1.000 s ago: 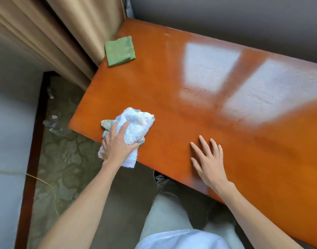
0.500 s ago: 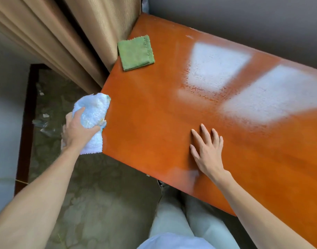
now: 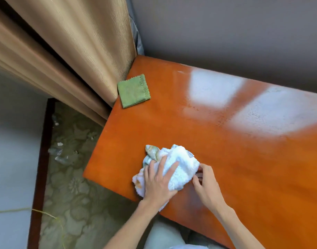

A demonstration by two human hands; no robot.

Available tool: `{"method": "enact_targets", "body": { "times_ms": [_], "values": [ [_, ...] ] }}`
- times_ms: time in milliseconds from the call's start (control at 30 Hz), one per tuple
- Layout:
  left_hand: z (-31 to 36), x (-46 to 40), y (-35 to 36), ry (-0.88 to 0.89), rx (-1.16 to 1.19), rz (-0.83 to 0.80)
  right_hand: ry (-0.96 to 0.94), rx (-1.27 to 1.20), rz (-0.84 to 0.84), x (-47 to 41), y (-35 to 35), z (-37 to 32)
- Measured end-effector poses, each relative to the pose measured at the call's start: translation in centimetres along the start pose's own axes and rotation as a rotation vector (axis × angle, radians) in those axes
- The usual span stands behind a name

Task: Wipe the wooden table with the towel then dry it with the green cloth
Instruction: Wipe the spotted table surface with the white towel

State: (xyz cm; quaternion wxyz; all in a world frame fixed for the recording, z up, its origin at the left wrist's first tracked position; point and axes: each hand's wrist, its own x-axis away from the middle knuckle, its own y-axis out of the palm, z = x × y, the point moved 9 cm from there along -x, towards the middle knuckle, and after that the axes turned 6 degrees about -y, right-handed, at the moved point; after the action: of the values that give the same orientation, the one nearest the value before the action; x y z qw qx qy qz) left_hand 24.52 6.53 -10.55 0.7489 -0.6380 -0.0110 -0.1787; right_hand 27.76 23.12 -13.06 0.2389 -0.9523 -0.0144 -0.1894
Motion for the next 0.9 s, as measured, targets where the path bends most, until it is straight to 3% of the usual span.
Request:
{"method": "enact_targets", "body": {
  "times_ms": [100, 200, 367, 433, 633, 700, 800, 867, 900],
  "values": [
    [-1.5, -4.2, -0.9, 0.087, -0.004, -0.065, 0.099, -0.070, 0.059, -0.4, -1.2, 0.3],
    [-1.8, -9.4, -1.5, 0.186, -0.034, -0.193, 0.060, 0.028, 0.165, -1.4, -2.9, -0.7],
    [3.9, -17.3, -2.2, 0.653, -0.177, -0.238, -0.134, 0.364, 0.316, -4.6, -5.8, -4.7],
    [5.6, -19.8, -2.8, 0.780, -0.262, -0.206, -0.131, 0.494, 0.318, -6.1, -6.2, -5.5],
    [4.6, -24.0, -7.3, 0.830, -0.185, -0.011, -0.146, 0.735, 0.308, -13.6, -6.3, -8.7],
    [0.7, -24.3, -9.6, 0.724, 0.000, 0.116, -0.183, 0.810, 0.252, -16.7, -5.3, -10.0],
    [-10.9, -26.9, -12.0, 0.252, 0.211, 0.253, -0.160, 0.799, 0.141, -20.9, -3.9, -10.3],
    [-17.6, -29.1, -10.9, -0.066, 0.157, 0.126, -0.179, 0.803, 0.128, -22.8, -3.7, -10.2],
    [-19.3, -29.5, -9.8, -0.143, 0.137, 0.016, -0.197, 0.810, 0.134, -23.2, -3.8, -10.2]
  ]
}}
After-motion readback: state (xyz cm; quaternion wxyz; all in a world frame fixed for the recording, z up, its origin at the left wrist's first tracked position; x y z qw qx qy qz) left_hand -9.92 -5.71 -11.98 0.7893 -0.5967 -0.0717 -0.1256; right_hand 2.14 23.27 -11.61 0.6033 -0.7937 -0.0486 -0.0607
